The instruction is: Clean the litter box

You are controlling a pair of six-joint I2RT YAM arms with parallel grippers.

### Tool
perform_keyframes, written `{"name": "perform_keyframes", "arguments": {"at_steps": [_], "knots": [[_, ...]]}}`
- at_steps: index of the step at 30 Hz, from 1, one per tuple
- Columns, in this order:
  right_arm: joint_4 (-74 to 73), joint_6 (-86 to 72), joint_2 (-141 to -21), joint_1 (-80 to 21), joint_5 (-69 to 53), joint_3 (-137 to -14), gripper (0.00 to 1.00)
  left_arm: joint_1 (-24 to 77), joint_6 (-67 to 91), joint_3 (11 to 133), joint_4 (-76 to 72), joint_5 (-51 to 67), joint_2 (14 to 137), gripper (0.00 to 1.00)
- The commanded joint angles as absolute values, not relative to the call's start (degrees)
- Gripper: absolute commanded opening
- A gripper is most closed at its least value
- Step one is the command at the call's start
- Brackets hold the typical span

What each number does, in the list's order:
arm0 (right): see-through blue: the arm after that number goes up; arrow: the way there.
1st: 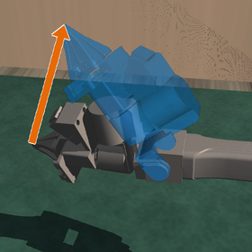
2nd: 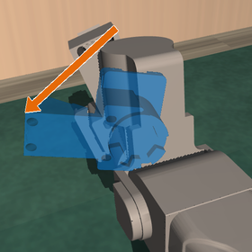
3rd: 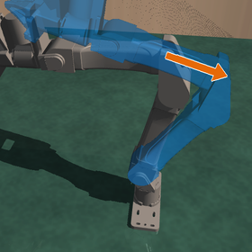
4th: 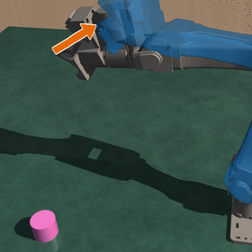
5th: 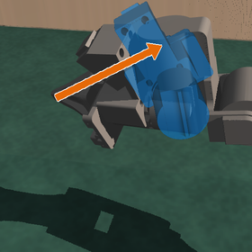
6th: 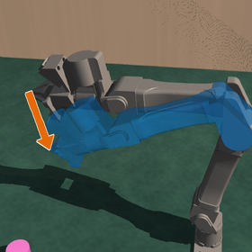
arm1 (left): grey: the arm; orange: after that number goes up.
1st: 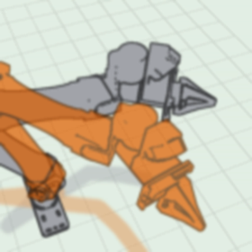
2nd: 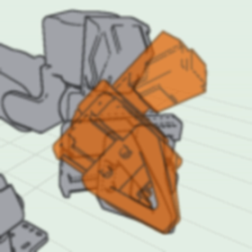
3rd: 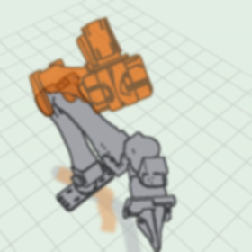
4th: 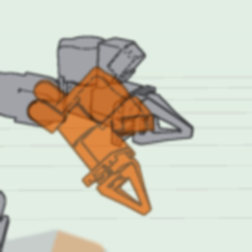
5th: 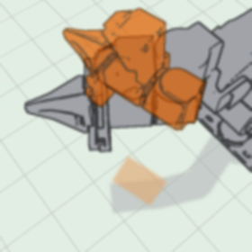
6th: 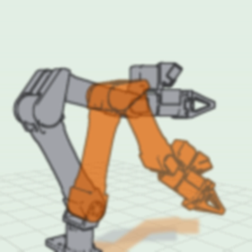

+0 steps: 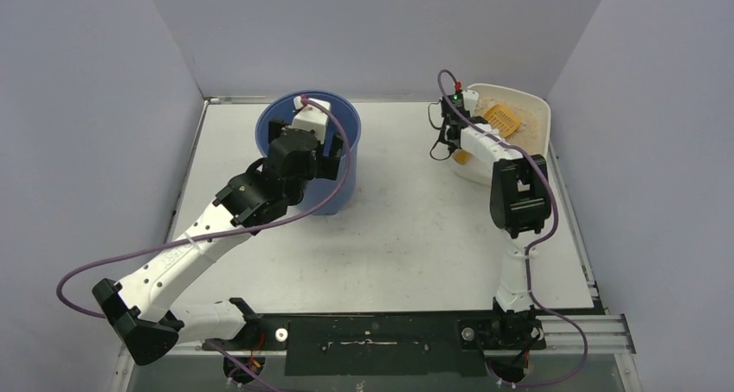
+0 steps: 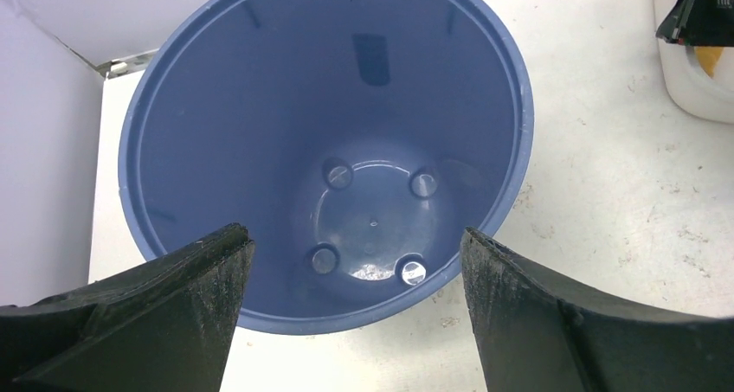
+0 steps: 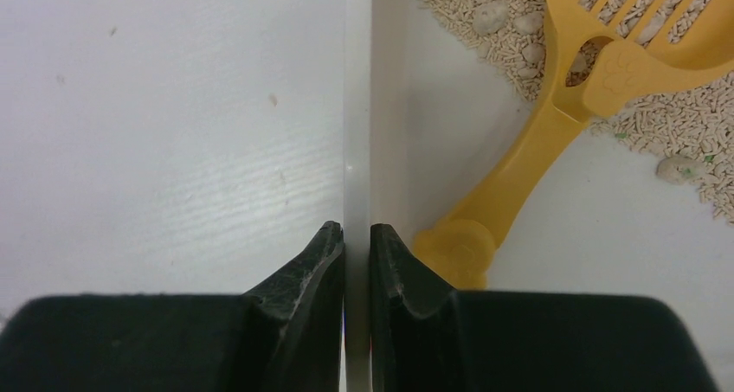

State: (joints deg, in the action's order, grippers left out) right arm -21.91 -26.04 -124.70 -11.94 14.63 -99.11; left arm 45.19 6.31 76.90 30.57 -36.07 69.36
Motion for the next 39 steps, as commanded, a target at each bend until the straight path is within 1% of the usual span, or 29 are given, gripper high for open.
{"name": "perform_keyframes", "arguments": {"at_steps": [1, 4, 8, 19, 29, 39], "knots": [[-18.3, -29.4, -116.1, -17.1, 11.6, -92.1, 0.0, 45.4, 5.6, 75.0, 27.3, -37.2, 66.9, 0.87], [-17.4, -29.5, -113.6, -19.3, 10.9, -88.6, 0.0, 45.4, 5.2, 71.9, 25.5, -37.9, 65.6, 0.87], [-18.5, -28.0, -111.9, -23.0, 10.6, -86.9, 0.0, 45.3, 5.8, 68.2, 22.5, -38.6, 63.4, 0.87], [-18.1, -23.4, -103.9, -32.3, 9.3, -77.8, 0.0, 45.3, 5.8, 63.2, 17.9, -42.2, 57.6, 0.87], [-15.5, -24.7, -93.7, -42.1, 11.6, -64.5, 0.0, 45.3, 4.8, 61.9, 16.5, -42.9, 54.7, 0.88], [-16.8, -26.4, -80.6, -48.2, 14.0, -52.3, 0.0, 45.2, 4.9, 61.4, 16.1, -42.3, 54.0, 0.88]]}}
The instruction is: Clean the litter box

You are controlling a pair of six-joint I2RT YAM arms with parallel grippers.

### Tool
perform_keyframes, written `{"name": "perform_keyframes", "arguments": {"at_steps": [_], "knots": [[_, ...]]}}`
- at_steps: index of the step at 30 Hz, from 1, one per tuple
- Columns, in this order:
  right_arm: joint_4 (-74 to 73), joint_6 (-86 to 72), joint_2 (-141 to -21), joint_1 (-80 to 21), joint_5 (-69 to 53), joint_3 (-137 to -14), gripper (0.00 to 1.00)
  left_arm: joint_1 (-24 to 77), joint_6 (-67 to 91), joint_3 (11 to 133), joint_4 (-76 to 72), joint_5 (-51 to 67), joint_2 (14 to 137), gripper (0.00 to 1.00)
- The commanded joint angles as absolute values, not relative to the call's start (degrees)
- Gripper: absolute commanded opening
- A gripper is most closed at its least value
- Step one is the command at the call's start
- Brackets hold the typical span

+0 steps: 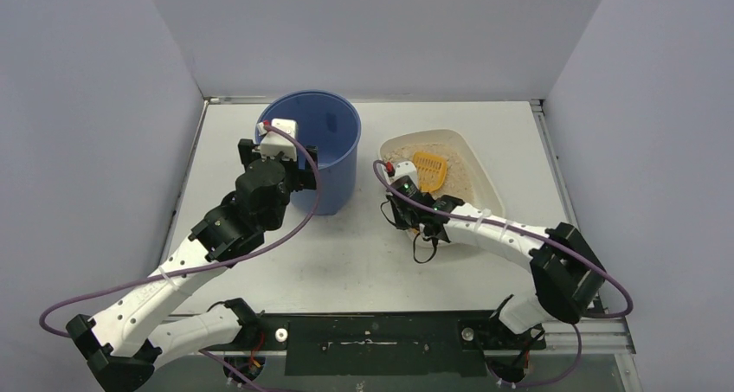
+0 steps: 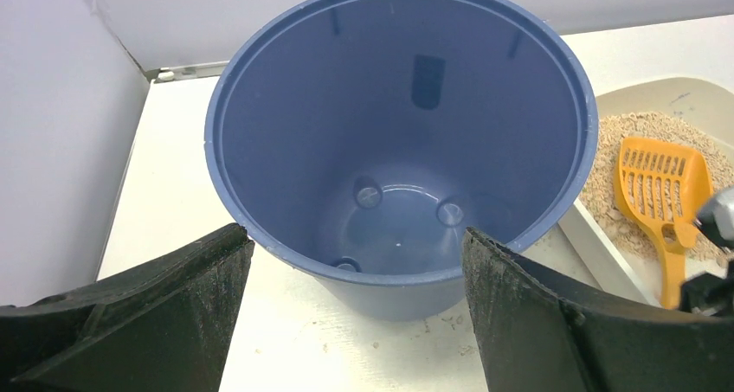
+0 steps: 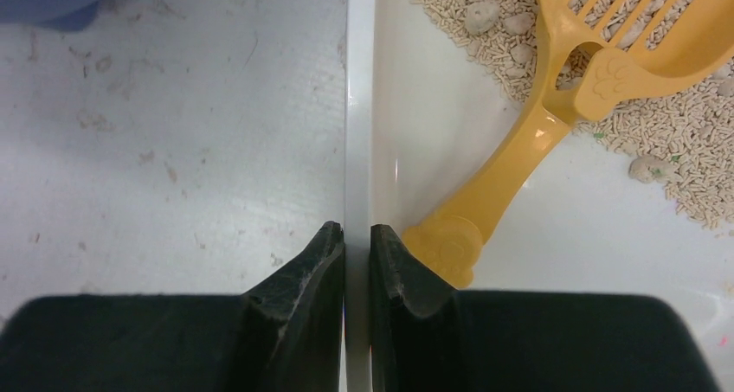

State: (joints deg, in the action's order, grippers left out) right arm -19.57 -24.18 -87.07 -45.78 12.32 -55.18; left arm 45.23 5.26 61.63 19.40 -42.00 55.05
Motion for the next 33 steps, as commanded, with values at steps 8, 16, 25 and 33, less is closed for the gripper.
{"name": "perform_keyframes", "arguments": {"at_steps": [8, 16, 25, 33], "knots": [[-18.5, -26.9, -74.6, -51.3, 15.1, -47.5, 0.04, 45.2, 4.9, 61.2, 16.0, -42.3, 55.0, 0.88], [-23.9, -28.6, -70.0, -52.2, 18.5, -49.7, 0.57, 45.1, 4.8, 60.8, 15.6, -42.6, 55.4, 0.88], [-30.4, -32.6, -68.7, -51.4, 30.9, -52.6, 0.96, 45.1, 4.4, 60.4, 15.0, -42.3, 55.4, 0.88], [-26.4, -35.0, -71.7, -40.1, 20.2, -48.4, 1.0, 45.0, 4.5, 60.2, 14.9, -41.8, 55.8, 0.88]]}}
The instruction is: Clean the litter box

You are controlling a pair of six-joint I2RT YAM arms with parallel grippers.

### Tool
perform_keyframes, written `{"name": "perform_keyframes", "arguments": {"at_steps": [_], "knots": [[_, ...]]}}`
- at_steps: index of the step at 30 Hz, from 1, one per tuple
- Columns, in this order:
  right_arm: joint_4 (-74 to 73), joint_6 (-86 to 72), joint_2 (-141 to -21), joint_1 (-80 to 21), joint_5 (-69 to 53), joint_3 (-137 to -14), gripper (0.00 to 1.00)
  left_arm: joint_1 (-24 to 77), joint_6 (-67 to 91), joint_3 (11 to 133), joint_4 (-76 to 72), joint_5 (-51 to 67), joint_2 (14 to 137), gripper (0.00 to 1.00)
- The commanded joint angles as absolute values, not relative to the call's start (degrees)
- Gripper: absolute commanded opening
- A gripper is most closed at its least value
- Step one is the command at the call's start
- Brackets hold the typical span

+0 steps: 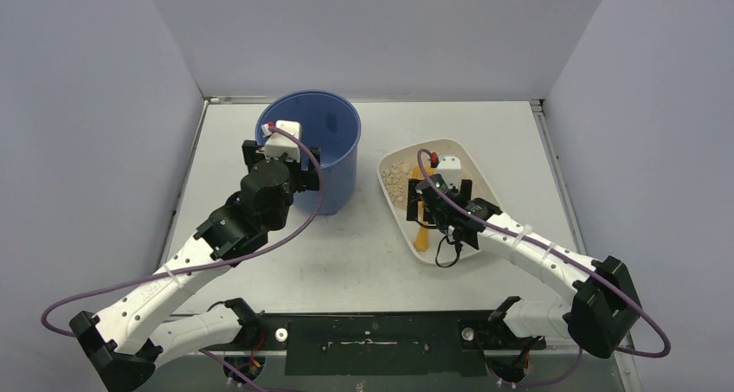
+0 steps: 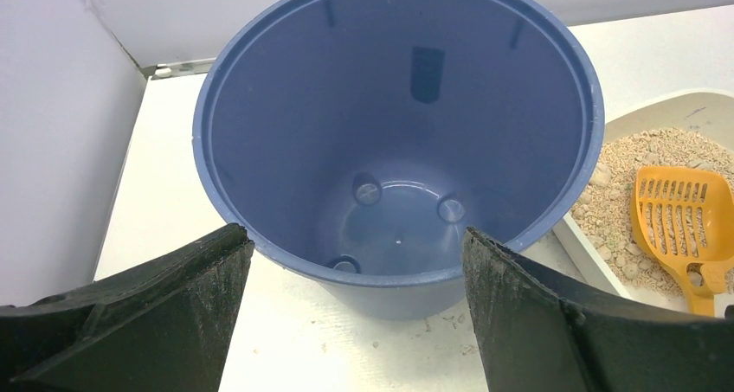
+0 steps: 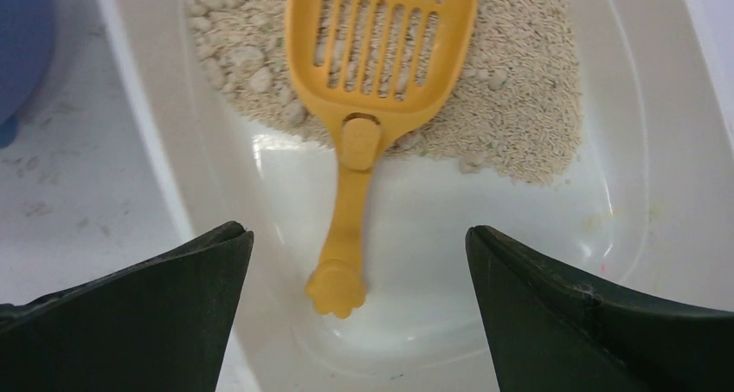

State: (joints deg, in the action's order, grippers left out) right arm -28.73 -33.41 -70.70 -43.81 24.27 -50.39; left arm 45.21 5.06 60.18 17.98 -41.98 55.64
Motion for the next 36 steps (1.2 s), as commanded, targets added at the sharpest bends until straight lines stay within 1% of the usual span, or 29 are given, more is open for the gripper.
{"name": "perform_keyframes", "arguments": {"at_steps": [1, 3, 13, 17, 18, 20, 23, 25, 31, 32, 34, 36], "knots": [[-25.5, -35.1, -71.9, -39.9, 19.6, -48.0, 1.0, 45.1, 4.5, 60.2, 14.9, -41.7, 55.9, 0.88], [-23.8, -36.0, -72.3, -39.7, 19.6, -47.1, 1.0, 45.1, 4.5, 60.3, 15.0, -41.6, 56.3, 0.88], [-19.9, -40.4, -80.4, -39.3, 20.6, -46.6, 0.83, 45.0, 4.7, 60.4, 15.2, -41.1, 56.5, 0.88], [-18.7, -41.2, -83.5, -39.1, 21.8, -47.5, 0.74, 45.1, 4.7, 60.4, 15.2, -41.0, 56.7, 0.88], [-18.0, -41.2, -84.0, -39.2, 21.8, -47.5, 0.69, 45.1, 4.7, 60.4, 15.1, -41.0, 56.6, 0.88], [-16.6, -41.3, -84.9, -39.2, 21.9, -47.3, 0.63, 45.0, 4.7, 60.5, 15.2, -41.0, 56.6, 0.88], [-15.7, -42.1, -87.1, -39.0, 22.0, -47.9, 0.59, 45.1, 4.7, 60.5, 15.2, -41.0, 56.7, 0.88], [-15.6, -42.4, -88.2, -39.0, 22.1, -48.6, 0.54, 45.0, 4.7, 60.4, 15.2, -41.0, 56.7, 0.88], [-14.9, -43.4, -89.9, -38.8, 22.2, -48.4, 0.52, 45.1, 4.5, 60.5, 15.2, -41.3, 56.7, 0.88], [-14.7, -43.5, -89.8, -38.8, 22.2, -48.1, 0.48, 45.0, 4.4, 60.4, 15.3, -41.3, 56.6, 0.88], [-14.6, -43.8, -89.2, -38.8, 22.7, -47.6, 0.34, 45.0, 4.4, 60.4, 15.2, -41.4, 56.7, 0.88], [-14.8, -44.0, -88.2, -38.8, 23.2, -47.3, 0.24, 45.0, 4.3, 60.3, 15.2, -41.5, 56.7, 0.88]]}}
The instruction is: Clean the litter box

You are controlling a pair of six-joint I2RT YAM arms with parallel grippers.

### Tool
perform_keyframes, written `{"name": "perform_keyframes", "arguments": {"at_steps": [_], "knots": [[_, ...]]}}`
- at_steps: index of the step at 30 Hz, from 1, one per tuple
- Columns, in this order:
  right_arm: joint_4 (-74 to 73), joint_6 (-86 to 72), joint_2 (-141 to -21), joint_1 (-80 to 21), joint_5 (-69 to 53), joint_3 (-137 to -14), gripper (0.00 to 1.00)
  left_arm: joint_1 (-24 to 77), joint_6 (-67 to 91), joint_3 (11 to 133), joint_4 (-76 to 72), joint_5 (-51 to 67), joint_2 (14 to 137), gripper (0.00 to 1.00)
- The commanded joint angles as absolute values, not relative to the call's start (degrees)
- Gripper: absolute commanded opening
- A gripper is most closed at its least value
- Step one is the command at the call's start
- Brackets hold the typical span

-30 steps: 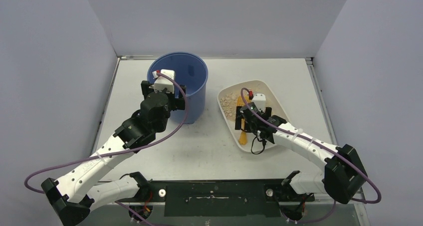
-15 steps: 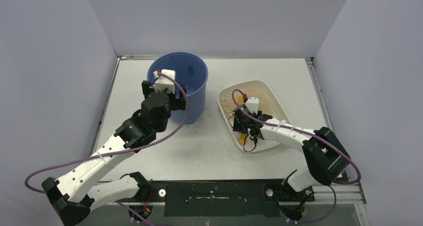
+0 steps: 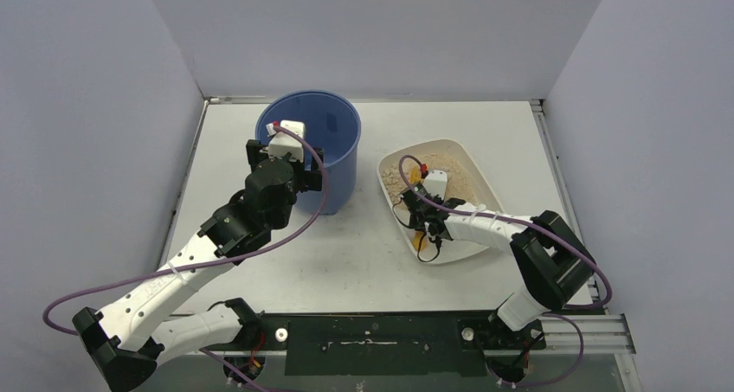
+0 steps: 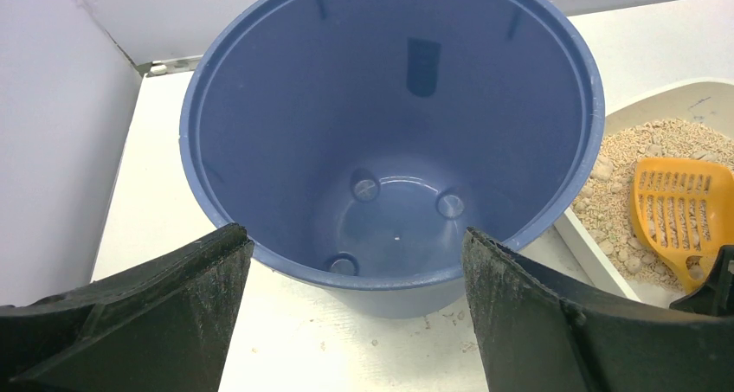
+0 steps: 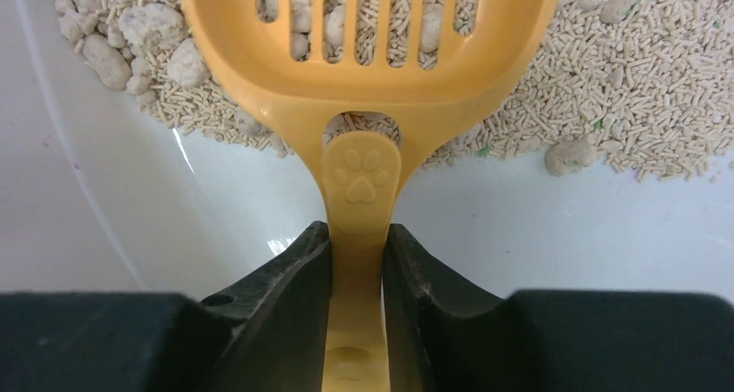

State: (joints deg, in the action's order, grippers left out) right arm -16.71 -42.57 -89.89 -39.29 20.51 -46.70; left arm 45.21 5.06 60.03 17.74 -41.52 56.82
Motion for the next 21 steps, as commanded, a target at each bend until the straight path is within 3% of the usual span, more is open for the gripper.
{"name": "perform_keyframes", "arguments": {"at_steps": [1, 6, 21], "knots": [[-14.9, -44.0, -87.5, -38.8, 23.6, -47.1, 0.22, 45.1, 4.3, 60.3, 15.1, -41.6, 56.6, 0.88], [-15.9, -43.6, -84.1, -38.8, 24.6, -46.6, 0.0, 45.0, 4.2, 60.2, 15.0, -41.6, 56.8, 0.88], [-15.8, -31.4, -67.3, -38.9, 29.2, -42.7, 0.0, 45.1, 6.0, 61.6, 16.2, -39.3, 57.4, 0.89]]}}
